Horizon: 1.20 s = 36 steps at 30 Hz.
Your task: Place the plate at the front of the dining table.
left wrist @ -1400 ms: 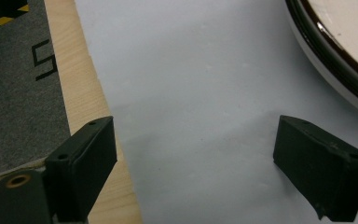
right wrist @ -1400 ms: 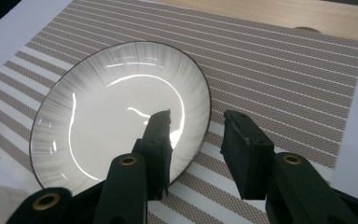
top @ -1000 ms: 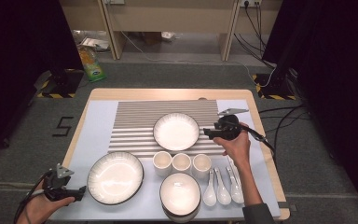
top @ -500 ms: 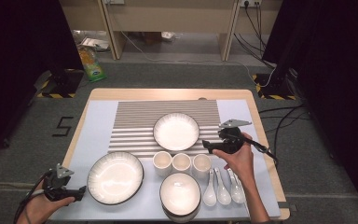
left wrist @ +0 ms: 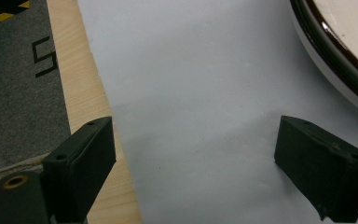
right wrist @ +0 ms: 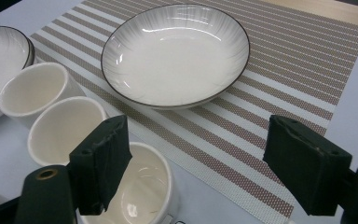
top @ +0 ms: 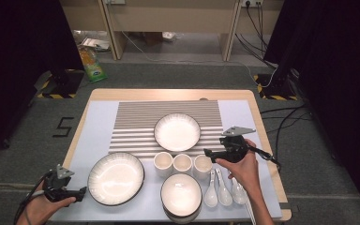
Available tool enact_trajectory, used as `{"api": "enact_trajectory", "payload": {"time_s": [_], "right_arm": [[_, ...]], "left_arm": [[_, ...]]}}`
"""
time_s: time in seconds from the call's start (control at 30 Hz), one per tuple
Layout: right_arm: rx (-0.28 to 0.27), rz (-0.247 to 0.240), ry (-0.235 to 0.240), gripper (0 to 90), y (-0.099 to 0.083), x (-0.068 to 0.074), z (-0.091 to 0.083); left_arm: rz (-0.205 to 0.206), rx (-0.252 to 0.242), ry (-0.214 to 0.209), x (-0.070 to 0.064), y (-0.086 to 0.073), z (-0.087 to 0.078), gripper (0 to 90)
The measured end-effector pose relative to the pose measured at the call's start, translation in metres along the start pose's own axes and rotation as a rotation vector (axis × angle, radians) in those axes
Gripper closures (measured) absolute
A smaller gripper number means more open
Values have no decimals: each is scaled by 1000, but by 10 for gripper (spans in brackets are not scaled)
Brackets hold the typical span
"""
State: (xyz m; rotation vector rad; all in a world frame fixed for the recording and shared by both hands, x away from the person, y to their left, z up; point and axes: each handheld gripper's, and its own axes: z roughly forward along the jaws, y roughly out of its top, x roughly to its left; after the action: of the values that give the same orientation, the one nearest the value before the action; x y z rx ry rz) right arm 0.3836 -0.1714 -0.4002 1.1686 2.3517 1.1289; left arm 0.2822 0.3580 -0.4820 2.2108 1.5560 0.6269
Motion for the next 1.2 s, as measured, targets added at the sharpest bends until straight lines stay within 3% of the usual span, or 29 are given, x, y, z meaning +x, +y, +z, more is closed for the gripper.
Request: {"api": "enact_trajectory", "payload": {"time_s": [0.23,0.63,1.2], "right_arm": [[-2,-15,33,246,-7,9,-7],[4,-59,38,256,-10,24,-22],[-9,-60,64,283,-14,33,-27]], "left_arm": [[1,0,2,0,0,0,111],[4,5,23,-1,0,0,80],[-4,6,43,-1,0,2,35]]}}
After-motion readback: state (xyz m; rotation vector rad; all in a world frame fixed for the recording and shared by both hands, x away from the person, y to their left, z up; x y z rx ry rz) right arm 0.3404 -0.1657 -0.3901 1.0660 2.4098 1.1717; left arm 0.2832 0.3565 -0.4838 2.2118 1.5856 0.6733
